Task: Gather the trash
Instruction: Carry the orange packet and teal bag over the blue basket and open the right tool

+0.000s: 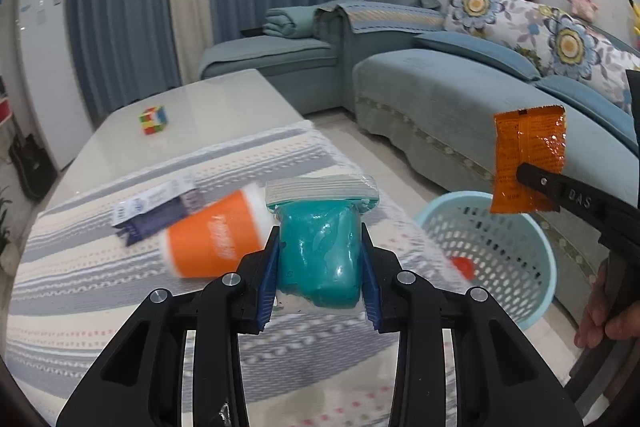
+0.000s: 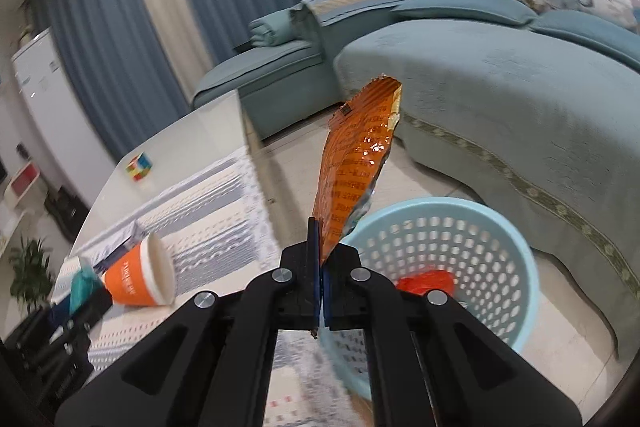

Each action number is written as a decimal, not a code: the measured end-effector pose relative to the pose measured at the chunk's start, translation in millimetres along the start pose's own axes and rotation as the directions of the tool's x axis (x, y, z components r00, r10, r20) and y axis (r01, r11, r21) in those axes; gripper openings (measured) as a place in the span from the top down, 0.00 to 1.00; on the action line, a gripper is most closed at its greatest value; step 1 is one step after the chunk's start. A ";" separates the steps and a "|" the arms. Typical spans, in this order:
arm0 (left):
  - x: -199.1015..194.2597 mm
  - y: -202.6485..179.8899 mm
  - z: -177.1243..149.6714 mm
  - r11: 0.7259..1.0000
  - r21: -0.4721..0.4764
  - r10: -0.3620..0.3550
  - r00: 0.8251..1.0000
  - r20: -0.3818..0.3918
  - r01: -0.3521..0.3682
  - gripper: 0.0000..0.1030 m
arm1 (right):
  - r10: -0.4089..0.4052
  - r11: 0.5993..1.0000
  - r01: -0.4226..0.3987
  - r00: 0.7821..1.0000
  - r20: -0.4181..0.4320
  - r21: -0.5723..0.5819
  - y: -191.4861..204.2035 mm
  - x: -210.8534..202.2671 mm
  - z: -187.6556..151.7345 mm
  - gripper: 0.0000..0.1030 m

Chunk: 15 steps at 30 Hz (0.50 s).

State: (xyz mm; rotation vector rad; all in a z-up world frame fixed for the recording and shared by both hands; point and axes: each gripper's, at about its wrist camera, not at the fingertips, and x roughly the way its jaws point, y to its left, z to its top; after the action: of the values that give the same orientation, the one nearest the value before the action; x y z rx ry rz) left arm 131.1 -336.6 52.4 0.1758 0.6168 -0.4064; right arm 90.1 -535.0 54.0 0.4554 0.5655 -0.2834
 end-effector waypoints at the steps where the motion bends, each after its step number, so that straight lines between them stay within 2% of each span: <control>1: 1.8 -7.1 0.6 1.000 0.008 -0.011 1.000 -0.002 0.011 0.67 | -0.007 1.000 0.007 1.000 0.001 0.017 -6.9 -0.2 1.7 1.00; 5: 7.3 -29.4 4.6 0.999 0.027 -0.044 0.999 0.002 0.043 0.67 | -0.018 0.997 0.018 1.000 -0.008 0.069 -30.8 -0.3 5.3 1.00; 8: 12.5 -47.9 7.6 0.996 0.049 -0.074 0.997 -0.006 0.074 0.67 | 0.036 0.992 -0.035 0.999 -0.010 0.124 -47.6 -0.8 2.8 1.00; 13: 19.8 -82.7 14.8 0.990 0.097 -0.106 0.994 -0.004 0.106 0.67 | -0.017 0.991 0.018 1.000 -0.005 0.135 -70.2 -3.4 2.7 1.00; 15: 25.1 -94.8 14.7 0.987 0.102 -0.125 0.992 -0.017 0.126 0.67 | 0.006 0.984 -0.004 1.000 -0.013 0.180 -82.8 -6.5 1.7 1.00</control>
State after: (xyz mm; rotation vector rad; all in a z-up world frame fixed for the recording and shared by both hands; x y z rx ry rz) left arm 117.6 -434.6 45.5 0.2379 0.6194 -0.5599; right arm 54.3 -606.5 31.3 0.6335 0.5539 -0.3281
